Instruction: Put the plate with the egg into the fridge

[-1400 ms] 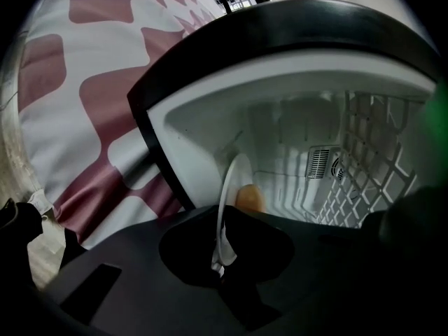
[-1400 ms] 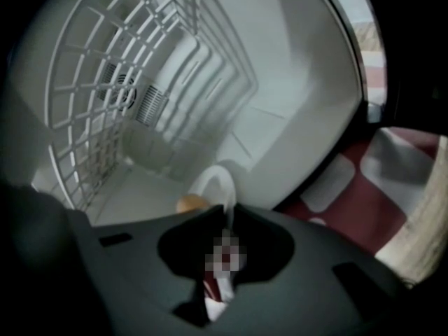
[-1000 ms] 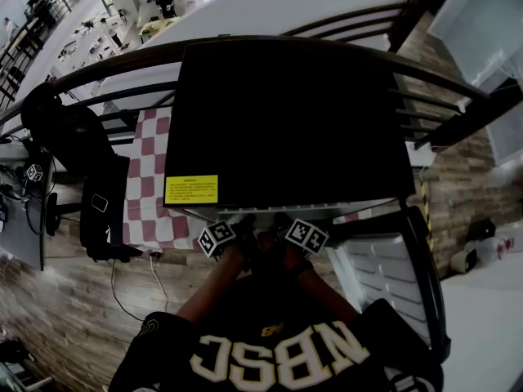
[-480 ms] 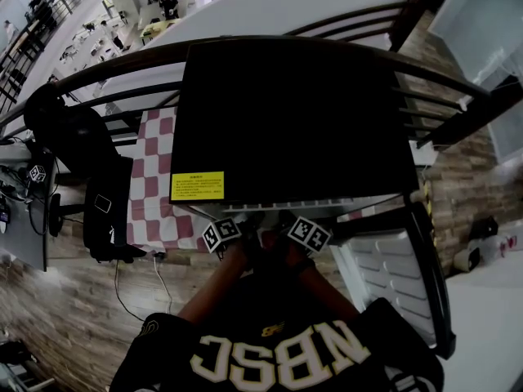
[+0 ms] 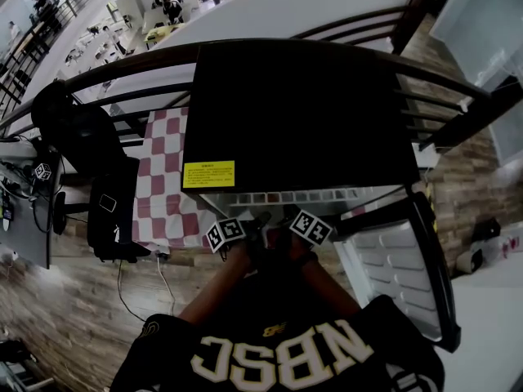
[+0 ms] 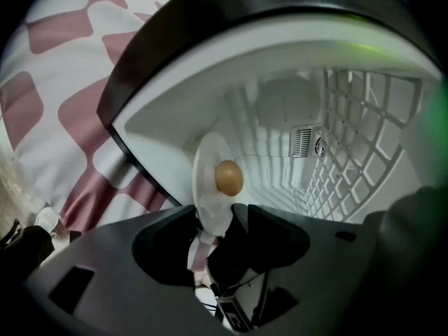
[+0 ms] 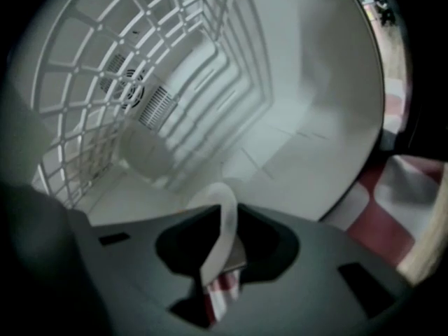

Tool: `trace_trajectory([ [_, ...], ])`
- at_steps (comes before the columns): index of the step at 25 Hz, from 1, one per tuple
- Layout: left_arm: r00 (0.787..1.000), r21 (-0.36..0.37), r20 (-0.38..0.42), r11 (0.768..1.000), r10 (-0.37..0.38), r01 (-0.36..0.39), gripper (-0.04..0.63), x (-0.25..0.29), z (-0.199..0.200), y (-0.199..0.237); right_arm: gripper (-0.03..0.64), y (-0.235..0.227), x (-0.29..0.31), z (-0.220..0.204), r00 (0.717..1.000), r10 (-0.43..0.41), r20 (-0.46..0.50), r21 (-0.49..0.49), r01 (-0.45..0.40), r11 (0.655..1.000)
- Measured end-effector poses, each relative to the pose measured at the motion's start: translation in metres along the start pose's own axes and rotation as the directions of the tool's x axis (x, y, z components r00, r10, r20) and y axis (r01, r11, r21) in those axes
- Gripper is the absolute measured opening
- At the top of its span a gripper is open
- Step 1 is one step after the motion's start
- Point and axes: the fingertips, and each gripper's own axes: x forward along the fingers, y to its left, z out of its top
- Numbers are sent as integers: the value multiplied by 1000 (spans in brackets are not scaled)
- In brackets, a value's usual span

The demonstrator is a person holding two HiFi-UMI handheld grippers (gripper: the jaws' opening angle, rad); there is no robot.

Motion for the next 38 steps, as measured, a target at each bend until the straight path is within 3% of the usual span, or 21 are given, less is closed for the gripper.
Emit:
trace_trajectory([
  [3,1000,2,-6,1000,0,0,235,-6,-4,0,191,6,-1,10,999,26,25,-49,-24,998],
  [5,1000,2,2,1000,-3,3,235,-10,-4,1,219,10,-3,13,998,54,34,-76,-51,996],
  [13,1000,-5,2,1000,-26,26,235,-22,-12,0,222,-1,-28,9,996,53,68,-71,-49,996],
  [18,999,16,-8,999,-40,40,235,-34,-26,-5,222,-6,-54,-8,995,66,80,-7,-66,998],
  [25,999,121,-6,991,-54,54,235,-56,-31,-9,221,-9,-79,-41,994,92,60,25,-94,995],
  [38,998,307,-51,950,-37,51,233,-80,-42,-13,202,-15,-87,-73,994,109,25,107,-111,988],
])
